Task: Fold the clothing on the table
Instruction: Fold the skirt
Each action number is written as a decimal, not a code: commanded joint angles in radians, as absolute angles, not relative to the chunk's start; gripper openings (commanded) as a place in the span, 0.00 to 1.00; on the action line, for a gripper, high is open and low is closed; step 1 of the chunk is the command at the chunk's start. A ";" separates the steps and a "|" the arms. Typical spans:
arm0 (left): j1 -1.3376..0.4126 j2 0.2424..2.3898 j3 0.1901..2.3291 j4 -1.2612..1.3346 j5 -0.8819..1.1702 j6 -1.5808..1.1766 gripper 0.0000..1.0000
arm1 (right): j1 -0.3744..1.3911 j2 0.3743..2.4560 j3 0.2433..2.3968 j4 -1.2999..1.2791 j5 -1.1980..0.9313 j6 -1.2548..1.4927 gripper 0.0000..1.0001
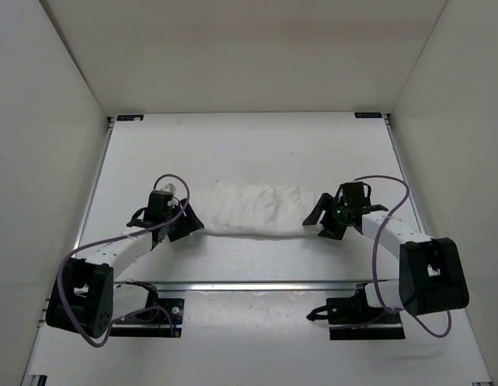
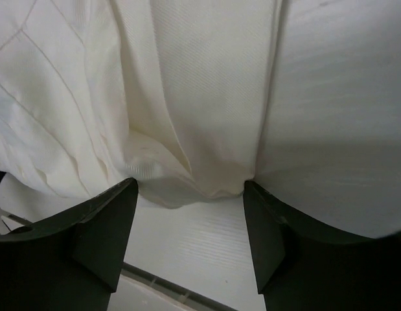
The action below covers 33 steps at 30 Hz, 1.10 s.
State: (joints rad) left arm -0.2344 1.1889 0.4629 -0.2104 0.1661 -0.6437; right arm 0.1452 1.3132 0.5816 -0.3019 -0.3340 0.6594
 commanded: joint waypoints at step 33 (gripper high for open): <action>-0.569 1.721 0.649 0.367 0.242 -0.841 0.00 | 0.446 1.570 1.368 -0.566 -0.232 0.376 0.00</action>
State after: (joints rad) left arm -0.5697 1.7100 0.6319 0.3614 0.2501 -0.8318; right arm 0.3519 1.5261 1.2919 -0.5919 -0.2207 0.3664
